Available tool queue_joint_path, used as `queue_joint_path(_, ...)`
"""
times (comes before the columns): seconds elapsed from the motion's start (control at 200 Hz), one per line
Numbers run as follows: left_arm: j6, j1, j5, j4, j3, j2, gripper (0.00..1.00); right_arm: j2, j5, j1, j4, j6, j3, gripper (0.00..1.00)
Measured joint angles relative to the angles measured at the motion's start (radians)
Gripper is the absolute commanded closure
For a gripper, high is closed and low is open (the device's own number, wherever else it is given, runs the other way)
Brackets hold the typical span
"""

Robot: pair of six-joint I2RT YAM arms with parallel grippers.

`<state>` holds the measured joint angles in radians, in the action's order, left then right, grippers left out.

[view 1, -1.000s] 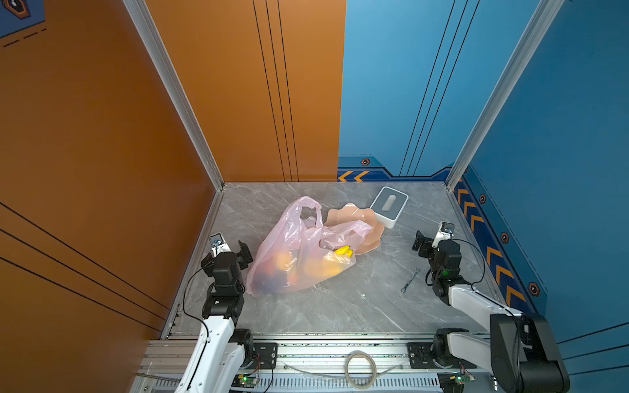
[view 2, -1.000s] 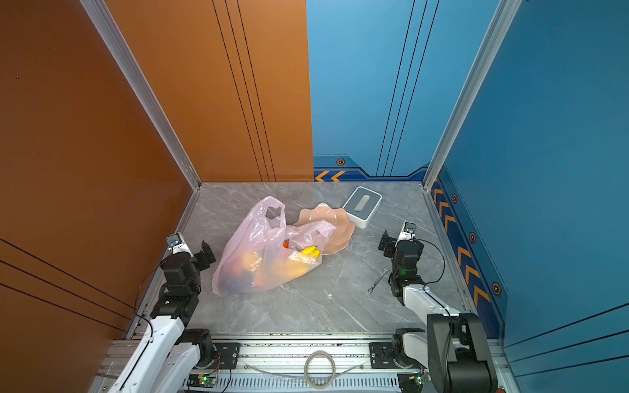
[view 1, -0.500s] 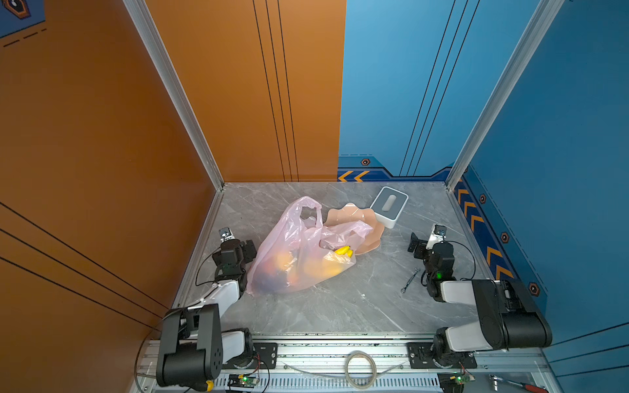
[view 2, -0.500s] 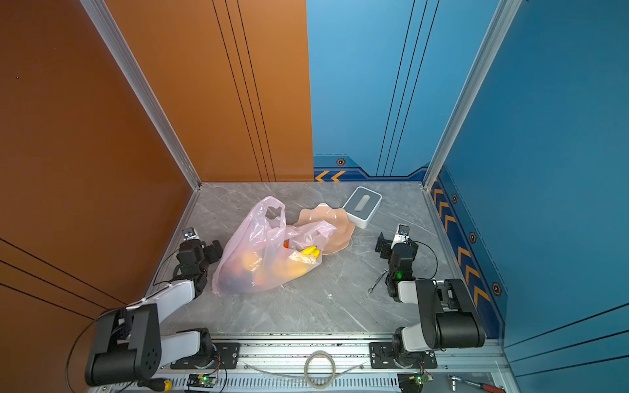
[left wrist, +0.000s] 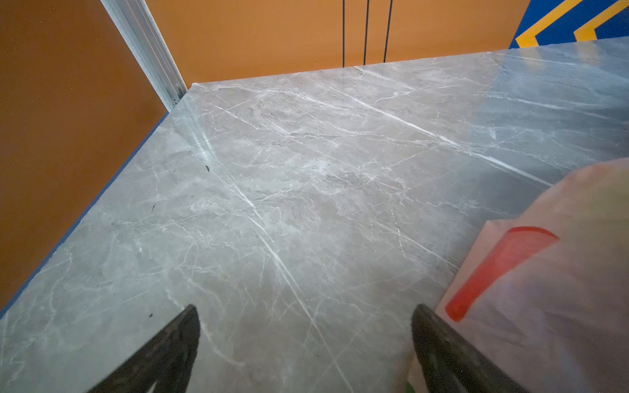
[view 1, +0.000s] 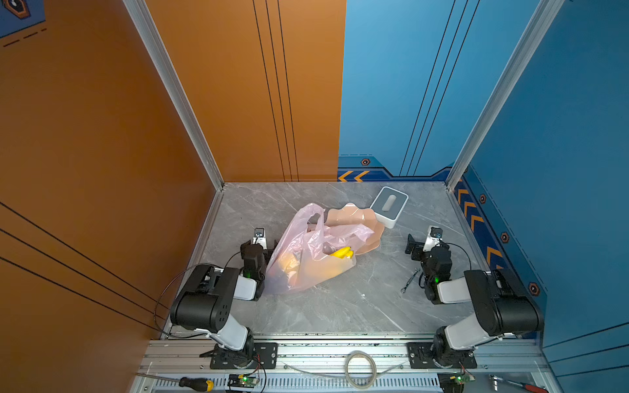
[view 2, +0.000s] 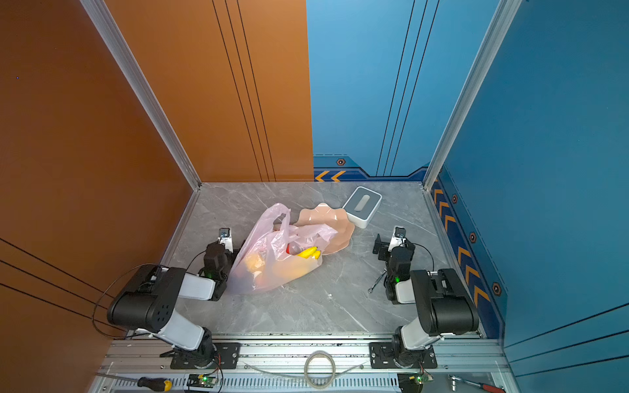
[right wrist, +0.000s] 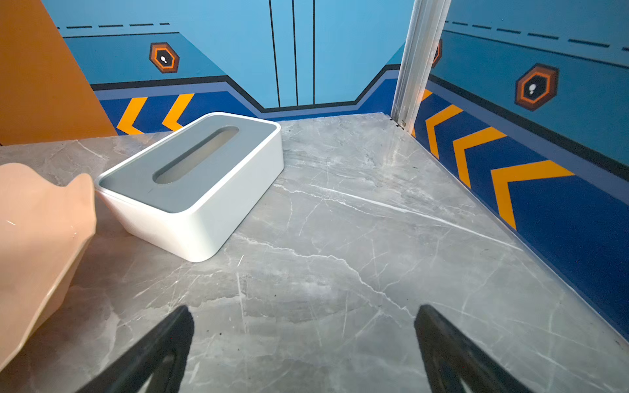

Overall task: Place the fruits into the plastic bag
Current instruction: Reset both arms

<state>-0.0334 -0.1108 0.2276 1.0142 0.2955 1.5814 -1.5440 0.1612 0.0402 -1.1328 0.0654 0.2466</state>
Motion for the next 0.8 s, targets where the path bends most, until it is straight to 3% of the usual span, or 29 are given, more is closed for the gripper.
queue_joint_path(0.3,0.034,0.058,0.064,-0.011,0.048,-0.001,0.02,0.000,0.000,0.000,0.119,-0.003,0.089,0.00)
queue_joint_path(0.796,0.042,0.057,0.069,-0.021,0.048,-0.001,0.02,0.000,-0.001,-0.001,0.201,-0.002,0.115,0.00)
